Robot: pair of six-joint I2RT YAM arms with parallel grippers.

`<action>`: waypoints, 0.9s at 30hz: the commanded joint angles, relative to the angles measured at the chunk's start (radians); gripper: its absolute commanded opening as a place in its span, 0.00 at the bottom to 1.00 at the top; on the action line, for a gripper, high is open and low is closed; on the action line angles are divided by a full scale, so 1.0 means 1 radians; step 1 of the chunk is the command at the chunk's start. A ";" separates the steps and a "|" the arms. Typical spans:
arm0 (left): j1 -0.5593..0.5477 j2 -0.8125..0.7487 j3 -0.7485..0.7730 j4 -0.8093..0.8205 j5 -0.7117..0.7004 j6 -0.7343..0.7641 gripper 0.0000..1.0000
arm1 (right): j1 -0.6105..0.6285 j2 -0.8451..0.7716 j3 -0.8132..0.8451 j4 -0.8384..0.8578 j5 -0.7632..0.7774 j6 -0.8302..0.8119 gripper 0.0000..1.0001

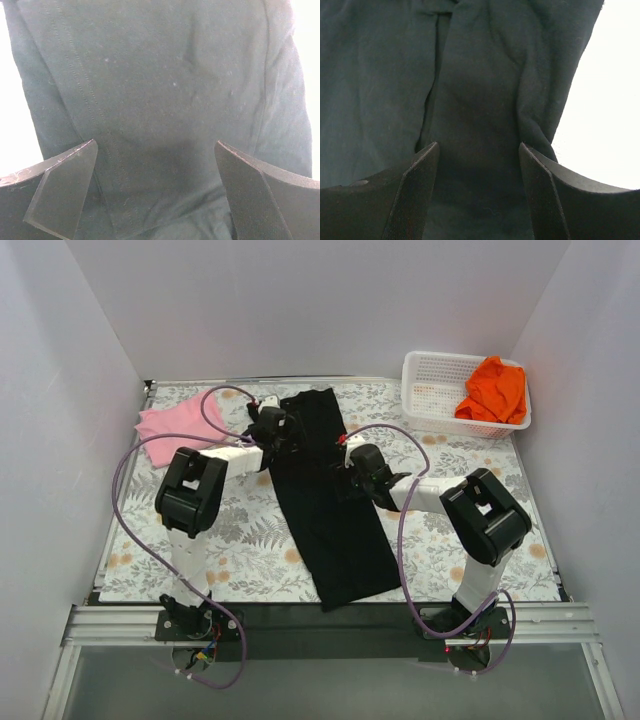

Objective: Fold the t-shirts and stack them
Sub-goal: Fold the tshirt

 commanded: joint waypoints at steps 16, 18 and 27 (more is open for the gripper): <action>0.009 0.239 0.309 -0.092 0.106 0.047 0.98 | -0.010 0.062 -0.028 -0.136 -0.010 0.065 0.59; 0.009 0.244 0.323 -0.092 0.093 0.049 0.98 | -0.018 0.070 -0.010 -0.147 0.001 0.060 0.59; 0.009 0.197 0.274 -0.103 0.070 0.049 0.98 | -0.056 0.062 0.021 -0.163 0.006 0.042 0.59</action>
